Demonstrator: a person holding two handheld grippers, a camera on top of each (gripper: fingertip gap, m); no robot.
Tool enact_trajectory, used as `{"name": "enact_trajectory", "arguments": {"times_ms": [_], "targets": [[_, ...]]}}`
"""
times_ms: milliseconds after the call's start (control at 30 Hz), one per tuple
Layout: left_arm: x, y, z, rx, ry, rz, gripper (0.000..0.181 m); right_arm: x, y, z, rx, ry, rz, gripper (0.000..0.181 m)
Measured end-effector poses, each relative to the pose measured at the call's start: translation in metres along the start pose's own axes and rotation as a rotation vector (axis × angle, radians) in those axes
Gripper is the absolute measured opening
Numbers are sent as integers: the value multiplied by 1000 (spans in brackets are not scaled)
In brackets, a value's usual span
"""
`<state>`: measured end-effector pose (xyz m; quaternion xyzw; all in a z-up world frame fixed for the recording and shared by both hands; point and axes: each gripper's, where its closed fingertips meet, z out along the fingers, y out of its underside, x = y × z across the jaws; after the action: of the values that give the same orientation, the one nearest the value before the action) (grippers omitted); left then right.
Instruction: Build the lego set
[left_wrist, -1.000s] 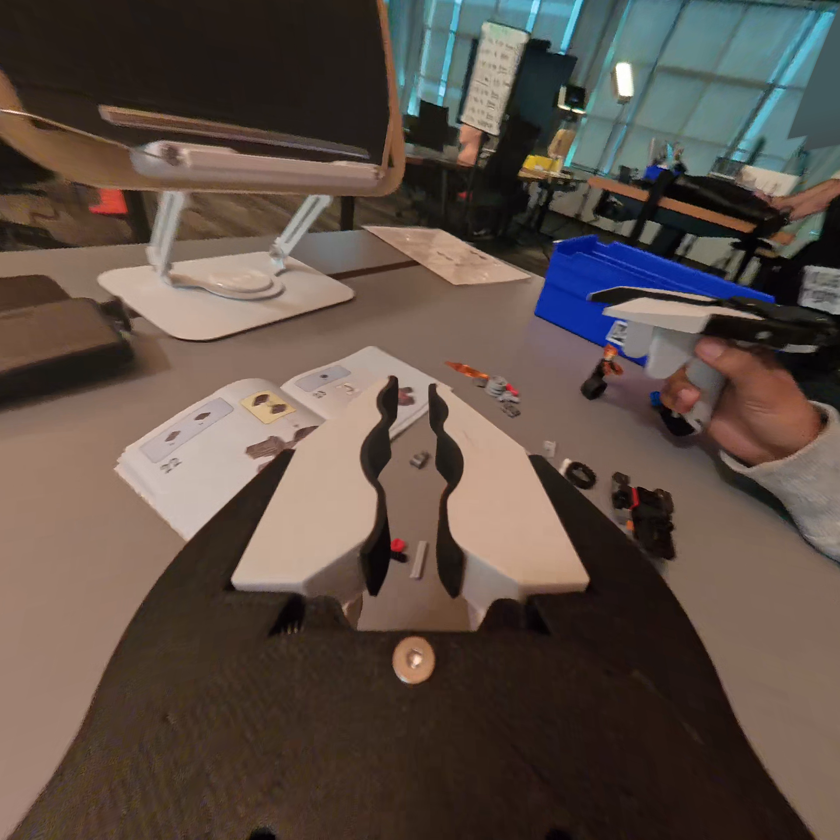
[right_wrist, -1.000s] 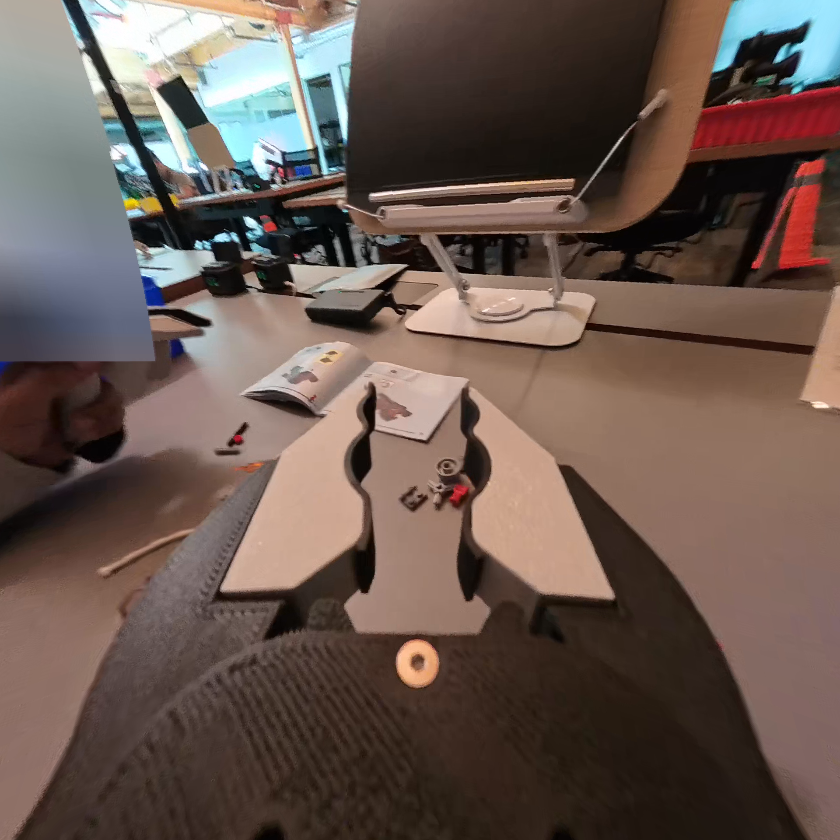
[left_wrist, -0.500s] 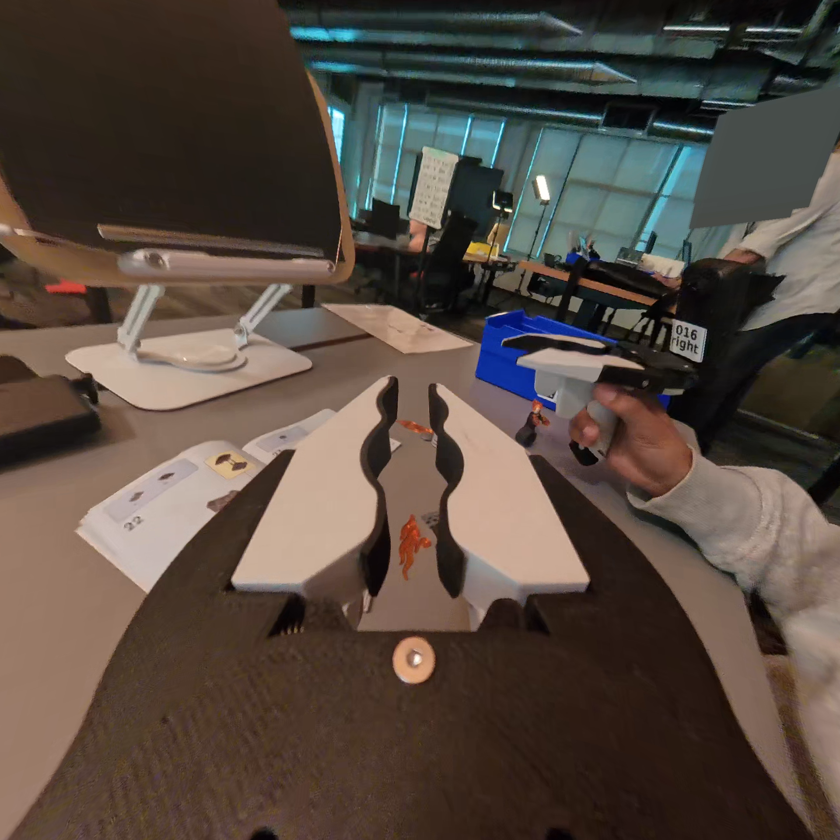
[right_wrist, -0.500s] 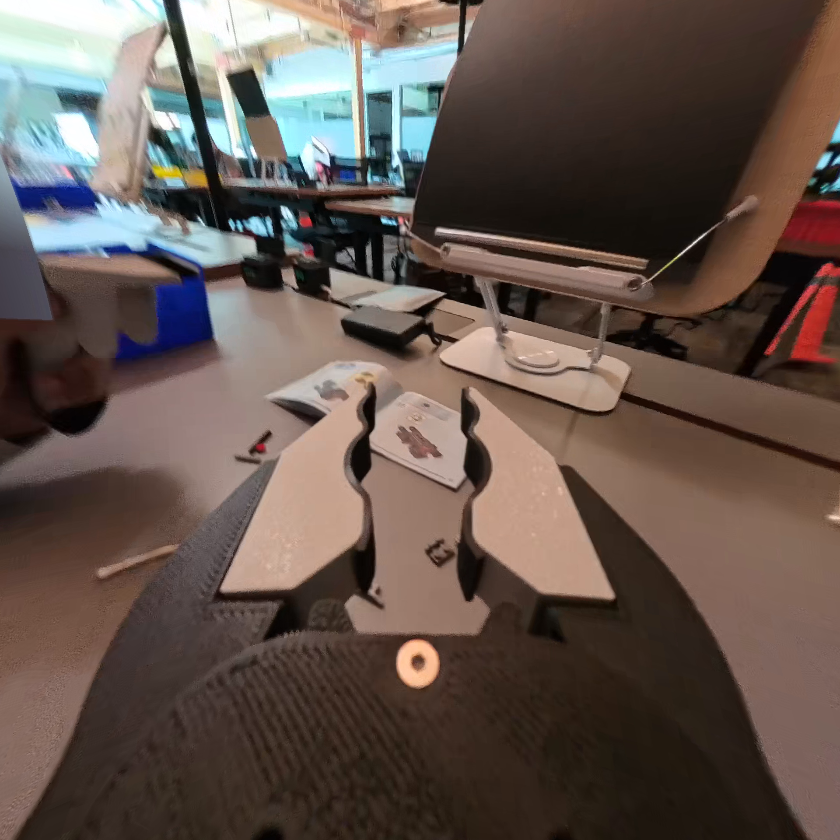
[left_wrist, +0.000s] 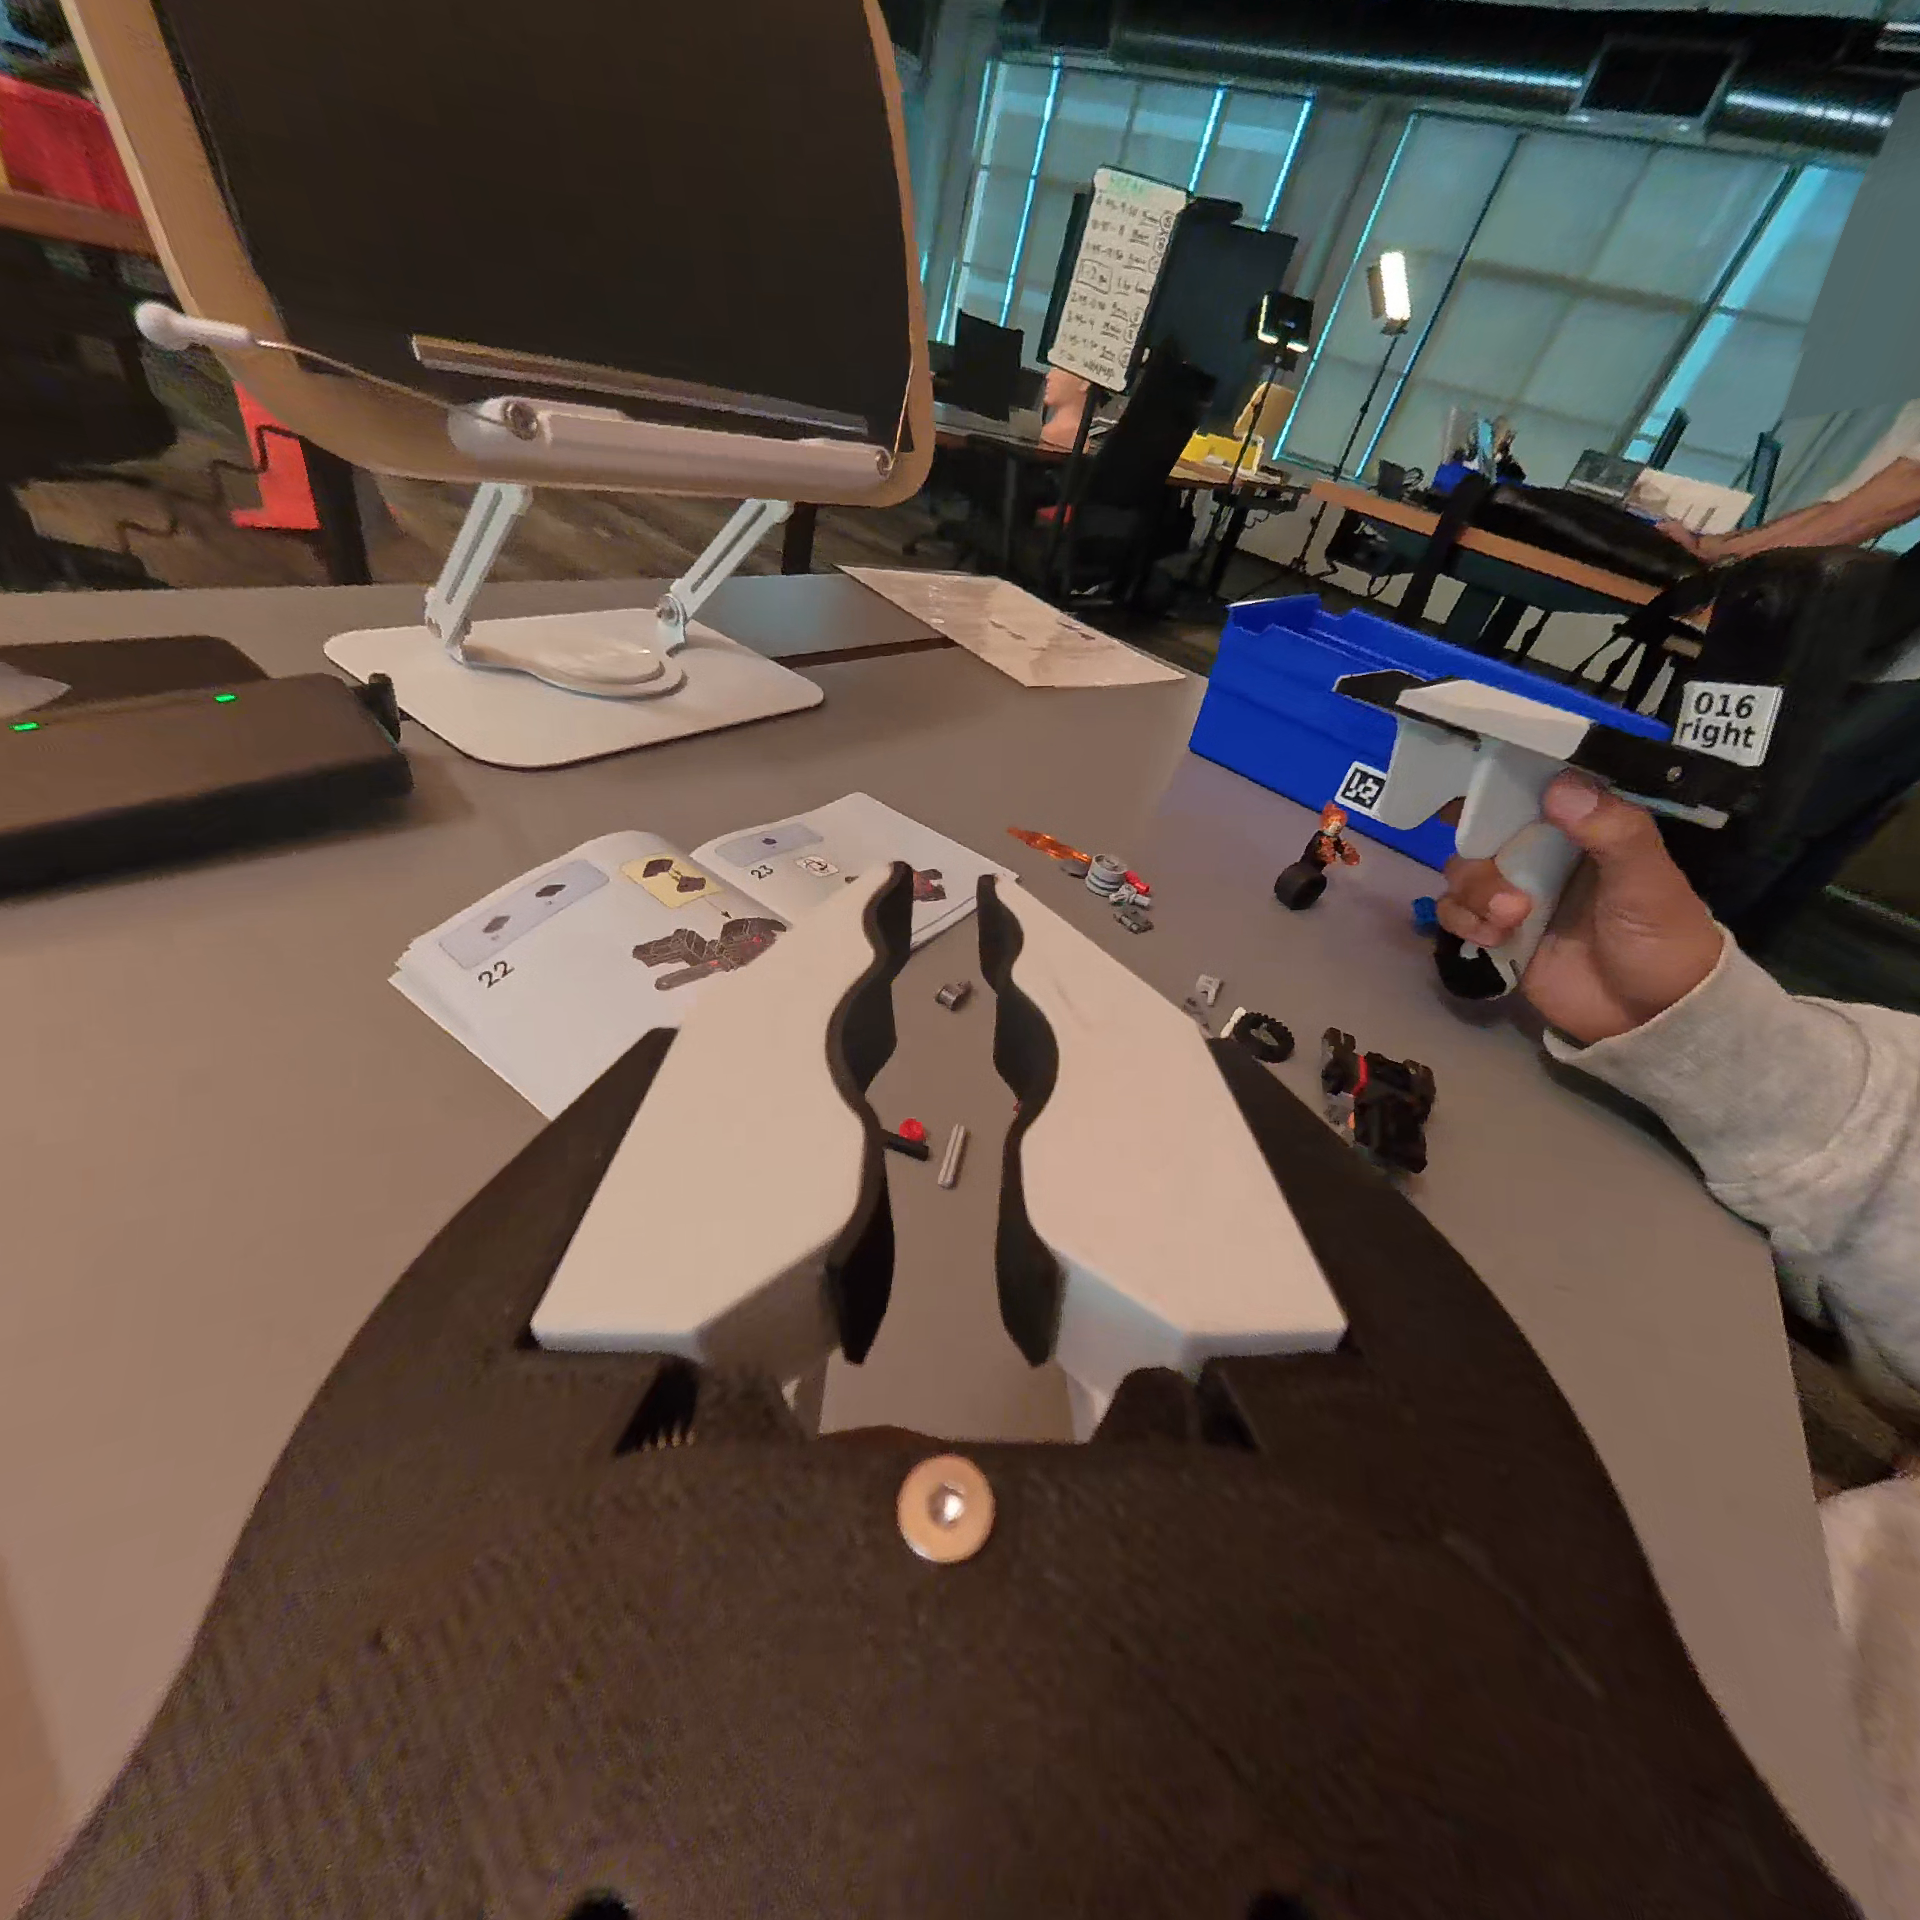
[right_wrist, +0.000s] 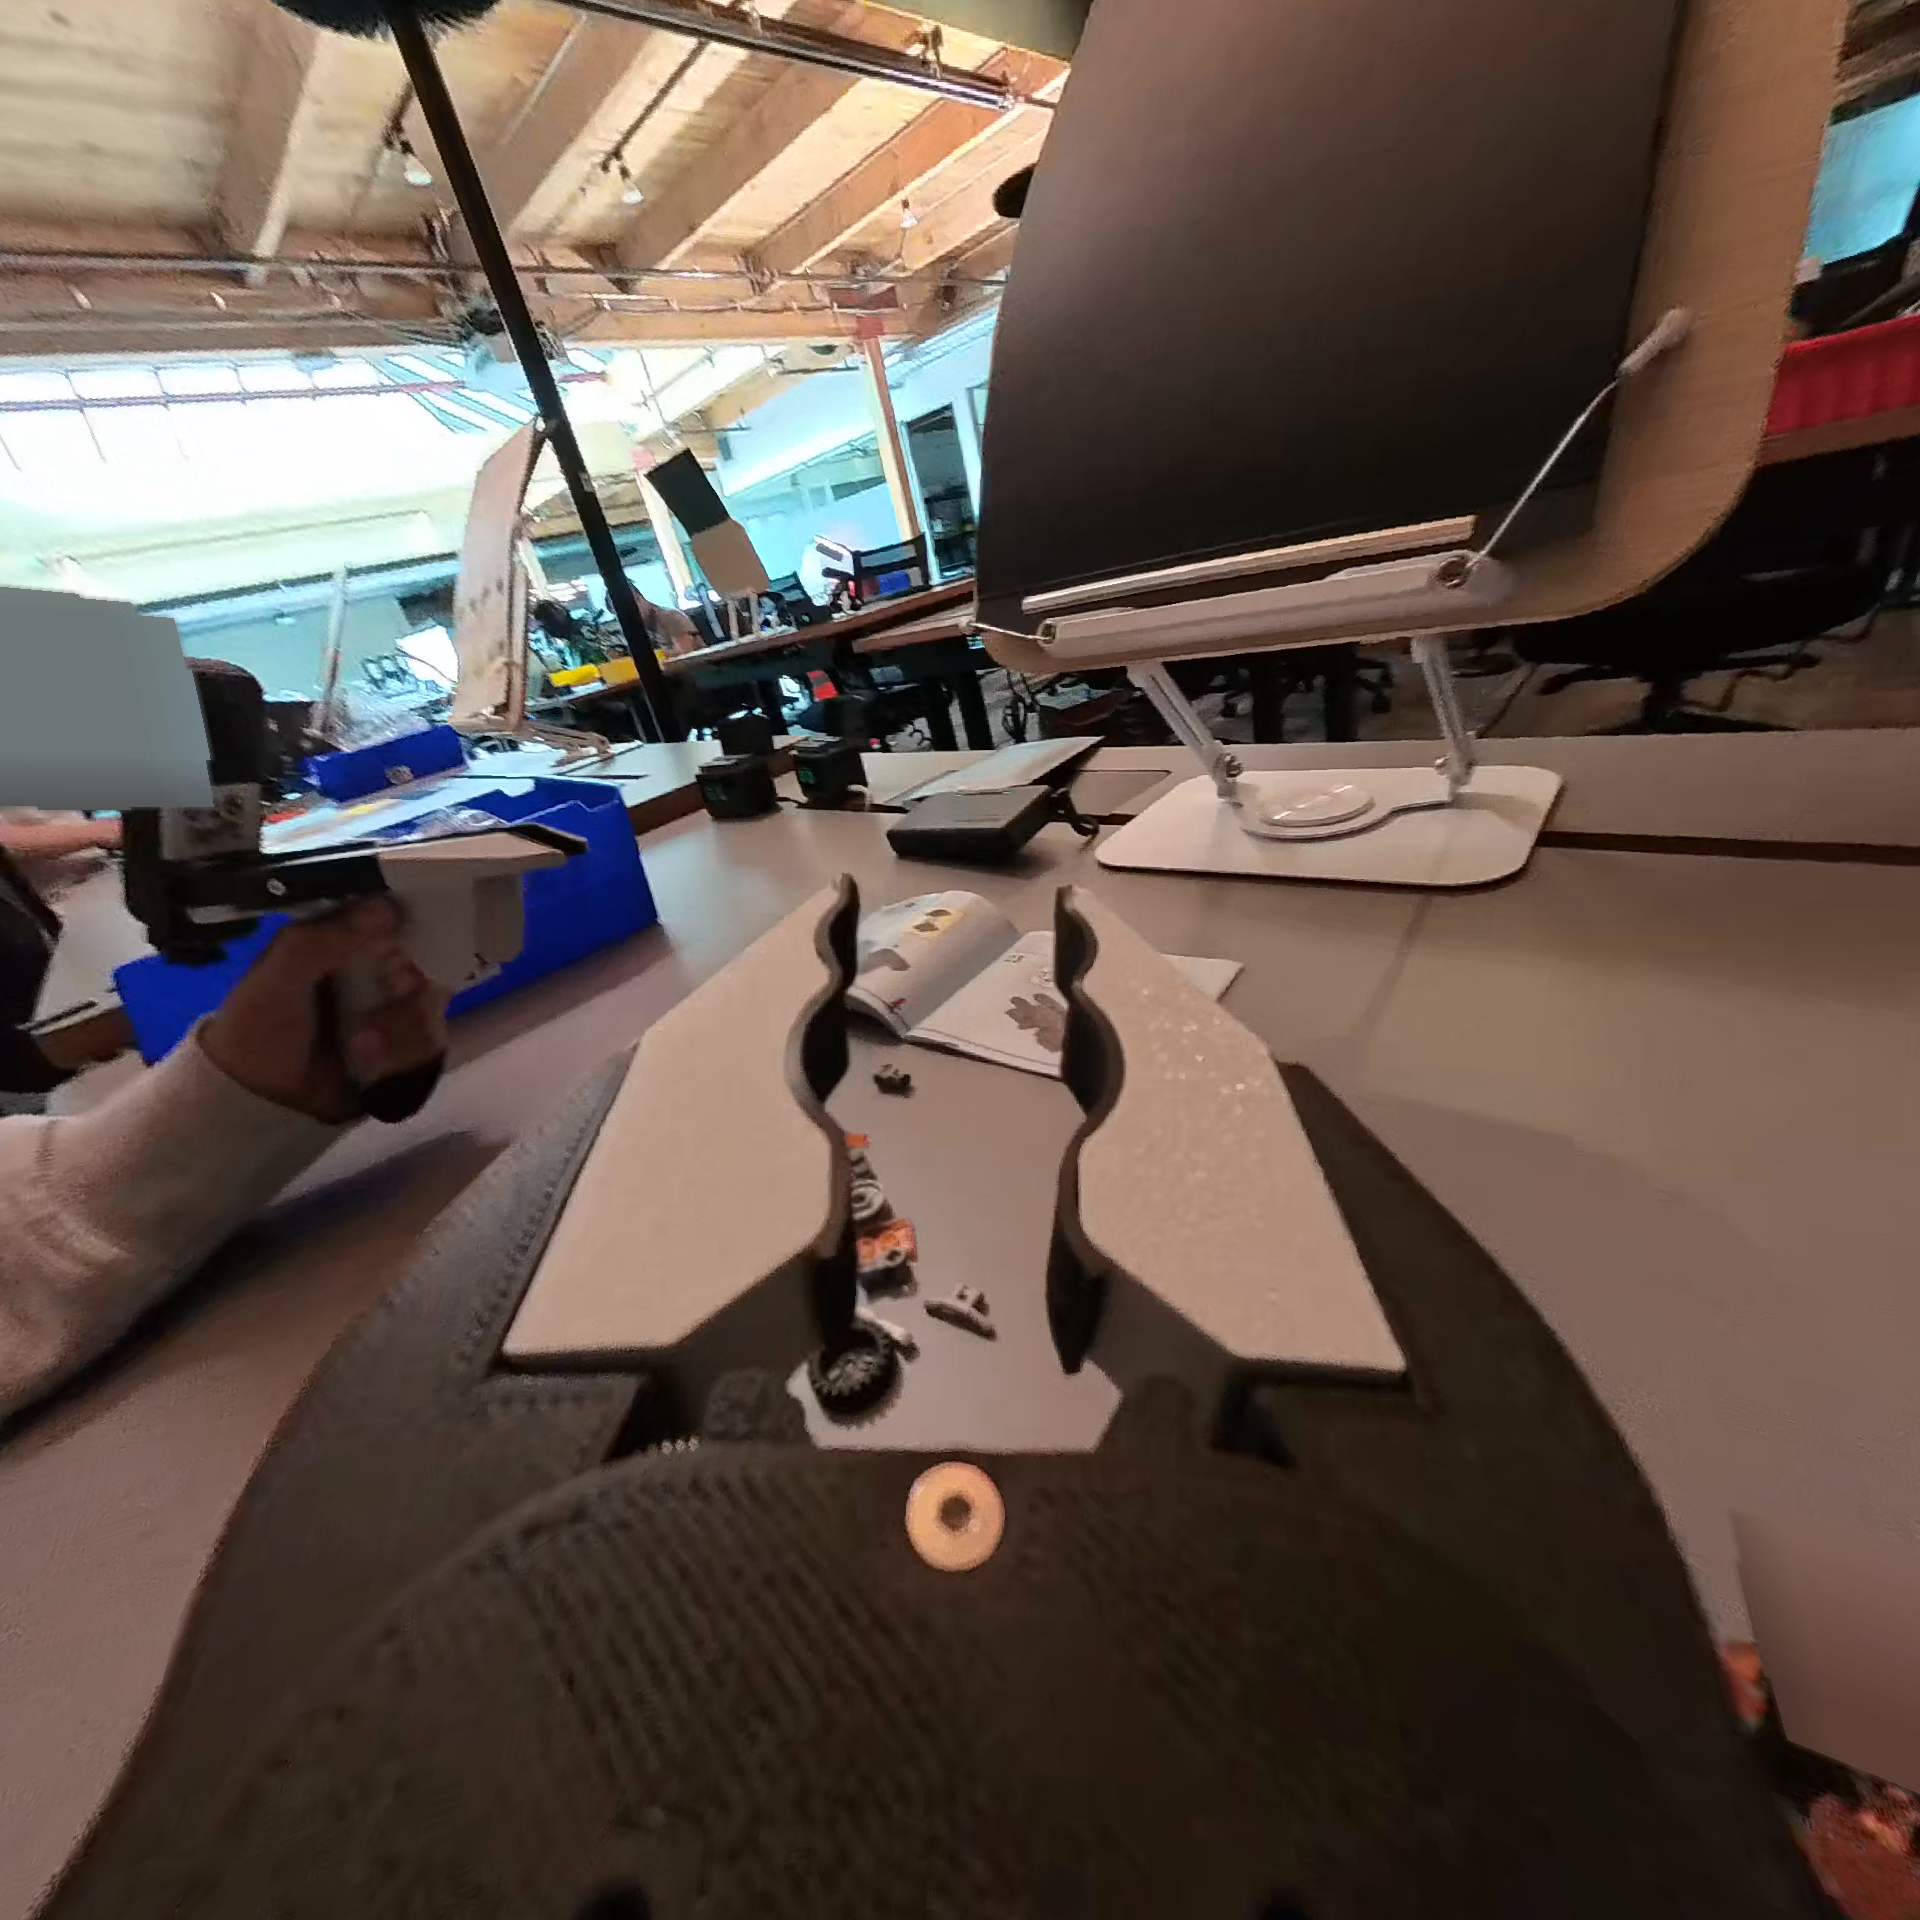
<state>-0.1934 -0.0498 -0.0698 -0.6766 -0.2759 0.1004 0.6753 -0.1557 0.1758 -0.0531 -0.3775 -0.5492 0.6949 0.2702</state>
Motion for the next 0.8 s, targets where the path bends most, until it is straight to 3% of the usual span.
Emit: {"name": "enact_trajectory", "arguments": {"times_ms": [367, 600, 800], "targets": [[-20, 32, 16, -137, -77, 125, 15, 0, -2, 0, 41, -22, 176, 36], [-39, 16, 15, -59, -153, 187, 18, 10, -10, -15, 100, -72, 333, 34], [-45, 16, 16, -61, -206, 206, 18, 6, -7, -14, 68, -75, 298, 34]]}}
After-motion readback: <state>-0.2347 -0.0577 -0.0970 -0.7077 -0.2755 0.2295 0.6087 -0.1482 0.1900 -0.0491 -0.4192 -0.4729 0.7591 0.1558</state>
